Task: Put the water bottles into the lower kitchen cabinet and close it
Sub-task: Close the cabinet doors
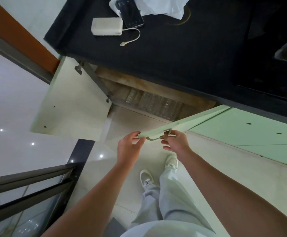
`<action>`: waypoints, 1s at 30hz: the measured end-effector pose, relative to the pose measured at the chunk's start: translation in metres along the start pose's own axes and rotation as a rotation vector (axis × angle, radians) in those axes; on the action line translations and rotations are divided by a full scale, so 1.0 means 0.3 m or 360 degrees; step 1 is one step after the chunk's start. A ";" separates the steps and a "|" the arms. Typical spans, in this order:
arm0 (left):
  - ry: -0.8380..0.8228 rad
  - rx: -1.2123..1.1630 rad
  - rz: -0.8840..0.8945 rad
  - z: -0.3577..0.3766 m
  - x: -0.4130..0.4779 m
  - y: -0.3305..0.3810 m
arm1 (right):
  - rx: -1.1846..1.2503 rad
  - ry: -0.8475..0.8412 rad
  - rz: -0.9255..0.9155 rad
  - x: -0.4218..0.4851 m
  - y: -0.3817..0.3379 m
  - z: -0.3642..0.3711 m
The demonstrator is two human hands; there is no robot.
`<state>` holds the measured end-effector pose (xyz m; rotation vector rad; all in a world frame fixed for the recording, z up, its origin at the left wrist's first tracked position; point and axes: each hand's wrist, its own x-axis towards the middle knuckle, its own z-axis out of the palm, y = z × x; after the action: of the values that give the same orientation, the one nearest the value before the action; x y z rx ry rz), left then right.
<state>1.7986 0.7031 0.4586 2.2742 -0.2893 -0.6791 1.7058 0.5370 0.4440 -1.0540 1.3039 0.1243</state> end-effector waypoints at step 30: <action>-0.0511 0.0066 0.0343 -0.051 0.718 0.203 | 0.0690 0.0522 -0.0106 0.284 -0.405 0.279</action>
<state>1.9867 0.5846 0.4277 2.1268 -0.6962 -0.9287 1.8682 0.4871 0.4331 -0.7608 1.5008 -0.3821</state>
